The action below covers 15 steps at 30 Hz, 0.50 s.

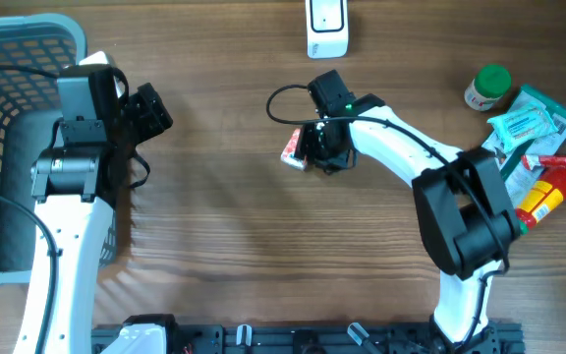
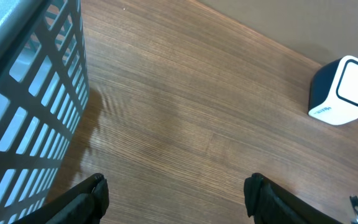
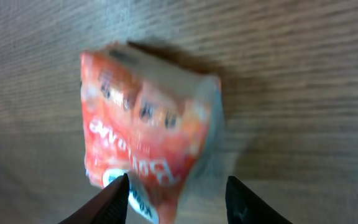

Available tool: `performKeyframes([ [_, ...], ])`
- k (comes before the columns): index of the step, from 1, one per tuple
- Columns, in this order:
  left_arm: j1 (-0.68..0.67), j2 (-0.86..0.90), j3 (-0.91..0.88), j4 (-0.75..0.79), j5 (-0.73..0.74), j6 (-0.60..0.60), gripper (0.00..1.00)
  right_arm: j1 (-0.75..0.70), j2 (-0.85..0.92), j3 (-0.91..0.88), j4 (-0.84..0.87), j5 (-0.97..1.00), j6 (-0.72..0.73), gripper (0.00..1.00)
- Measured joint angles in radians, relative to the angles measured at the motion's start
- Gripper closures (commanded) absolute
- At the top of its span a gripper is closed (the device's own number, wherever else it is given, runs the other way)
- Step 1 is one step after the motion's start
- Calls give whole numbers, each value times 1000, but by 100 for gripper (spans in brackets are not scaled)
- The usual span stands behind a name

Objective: Scan the item barcode
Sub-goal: 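Hold the tissue packet barcode in front of the white scanner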

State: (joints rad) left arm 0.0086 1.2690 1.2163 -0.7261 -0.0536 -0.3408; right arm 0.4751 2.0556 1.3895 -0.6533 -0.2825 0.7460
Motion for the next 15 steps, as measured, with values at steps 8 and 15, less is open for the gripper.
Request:
performKeyframes([
  [8,0,0,0,0,0,2,26,0,3,0,35,31,62,77],
  [15,0,0,0,0,0,7,25,-1,13,0,47,34,82,96],
])
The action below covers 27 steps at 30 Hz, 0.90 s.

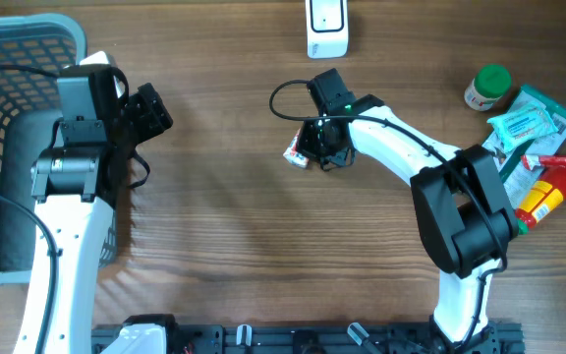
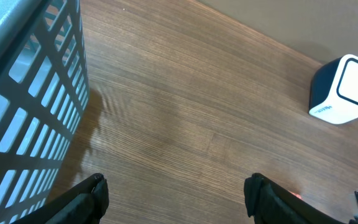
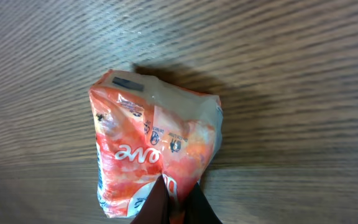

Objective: Scan the item barcode
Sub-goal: 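Hold the tissue packet barcode in front of the white scanner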

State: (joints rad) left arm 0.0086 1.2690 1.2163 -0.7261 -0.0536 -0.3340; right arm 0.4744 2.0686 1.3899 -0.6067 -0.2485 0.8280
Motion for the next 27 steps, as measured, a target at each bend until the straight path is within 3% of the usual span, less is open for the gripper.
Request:
performKeyframes([
  [5,0,0,0,-1,0,1,23,-42,8,-1,95,-166,-139,96],
  [8,0,5,0,-15,0,13,0,-130,-7,-1,121,-391,-307,96],
  [12,0,31,0,-30,2,26,0,-252,-127,-1,128,-654,-559,96],
  [17,0,59,0,-34,5,26,0,-302,-261,-1,225,-878,-678,96],
  [22,0,60,0,-42,13,26,0,-353,-275,-5,508,-1081,-512,96],
  [24,0,60,0,-42,15,26,0,-373,-275,-5,624,-1132,-358,96],
  [27,0,60,0,-44,15,26,0,-397,-275,-5,657,-1165,-131,96],
])
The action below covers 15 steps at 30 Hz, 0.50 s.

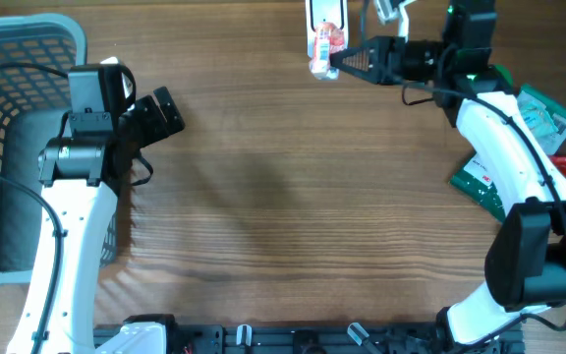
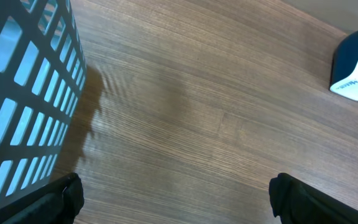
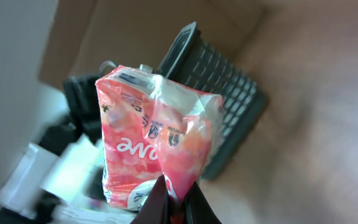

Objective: Scan the item barcode
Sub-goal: 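Hold the tissue packet barcode in front of the white scanner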

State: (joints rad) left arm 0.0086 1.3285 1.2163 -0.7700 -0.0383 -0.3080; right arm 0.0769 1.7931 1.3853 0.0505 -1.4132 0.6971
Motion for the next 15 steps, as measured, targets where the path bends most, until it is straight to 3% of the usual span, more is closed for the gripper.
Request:
performKeyframes([
  [7,0,0,0,0,0,0,0,-24,0,0,3,-11,325,96],
  [15,0,0,0,0,0,0,0,-24,0,0,3,-11,392,96],
])
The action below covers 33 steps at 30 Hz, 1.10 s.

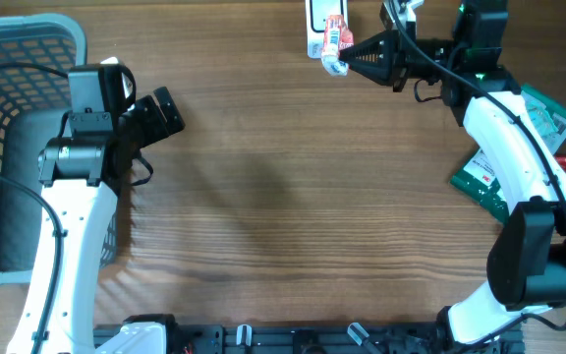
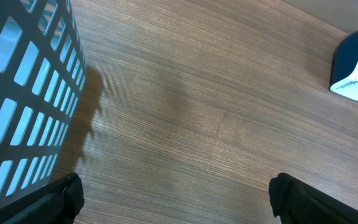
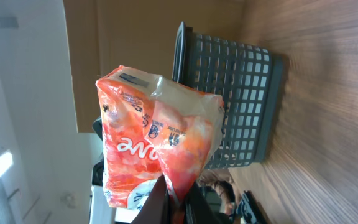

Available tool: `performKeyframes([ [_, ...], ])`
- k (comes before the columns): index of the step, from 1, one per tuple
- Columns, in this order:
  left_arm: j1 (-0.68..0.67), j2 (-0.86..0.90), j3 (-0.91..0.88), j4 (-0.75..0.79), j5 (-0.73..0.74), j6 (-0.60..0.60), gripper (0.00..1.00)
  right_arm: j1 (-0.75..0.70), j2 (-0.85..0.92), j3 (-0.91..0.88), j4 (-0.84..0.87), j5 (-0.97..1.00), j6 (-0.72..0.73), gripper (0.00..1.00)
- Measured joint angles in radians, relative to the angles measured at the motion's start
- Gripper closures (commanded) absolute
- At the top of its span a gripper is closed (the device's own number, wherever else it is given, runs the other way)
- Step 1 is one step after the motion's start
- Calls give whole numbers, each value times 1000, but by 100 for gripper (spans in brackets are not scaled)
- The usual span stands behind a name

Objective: Scan the item barcode
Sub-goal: 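Hold the tissue packet barcode in front of the white scanner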

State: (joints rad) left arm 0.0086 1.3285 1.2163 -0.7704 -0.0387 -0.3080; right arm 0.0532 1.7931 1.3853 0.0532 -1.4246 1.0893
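An orange-red and white packet (image 1: 334,41) (image 3: 157,137) hangs at the back middle of the table, pinched by one edge in my right gripper (image 1: 349,54) (image 3: 176,198), which is shut on it. The packet is right in front of the white barcode scanner (image 1: 314,22), partly covering it; the scanner also shows at the right edge of the left wrist view. My left gripper (image 1: 162,113) (image 2: 174,198) is open over bare wood beside the basket, holding nothing.
A grey plastic basket (image 1: 8,147) (image 2: 17,93) stands at the left edge of the table. Packets and a green pouch (image 1: 480,179) lie along the right side, with a teal packet (image 1: 548,113) and a red item behind the right arm.
The right gripper has shifted the packet a little to the right and down, still in front of the scanner. The wrist has turned. The left arm has not moved.
The packet lay on the wood mid-table with my right gripper open around it. Then the gripper was shut on its edge. Later it held the packet aloft at the scanner at the back, where it still is, slightly shifted. The left gripper opened wider meanwhile.
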Motion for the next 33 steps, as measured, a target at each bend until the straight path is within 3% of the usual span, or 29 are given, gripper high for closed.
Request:
performKeyframes([
  [12,0,0,0,0,0,0,0,24,0,-1,144,27,-45,96],
  [17,0,0,0,0,0,0,0,109,0,1,-79,367,-278,96],
  [26,0,0,0,0,0,0,0,206,0,53,-182,1067,-611,96],
  [31,0,0,0,0,0,0,0,245,0,130,-189,1398,-990,96],
  [33,0,0,0,0,0,0,0,282,0,130,-163,1510,-1213,95],
])
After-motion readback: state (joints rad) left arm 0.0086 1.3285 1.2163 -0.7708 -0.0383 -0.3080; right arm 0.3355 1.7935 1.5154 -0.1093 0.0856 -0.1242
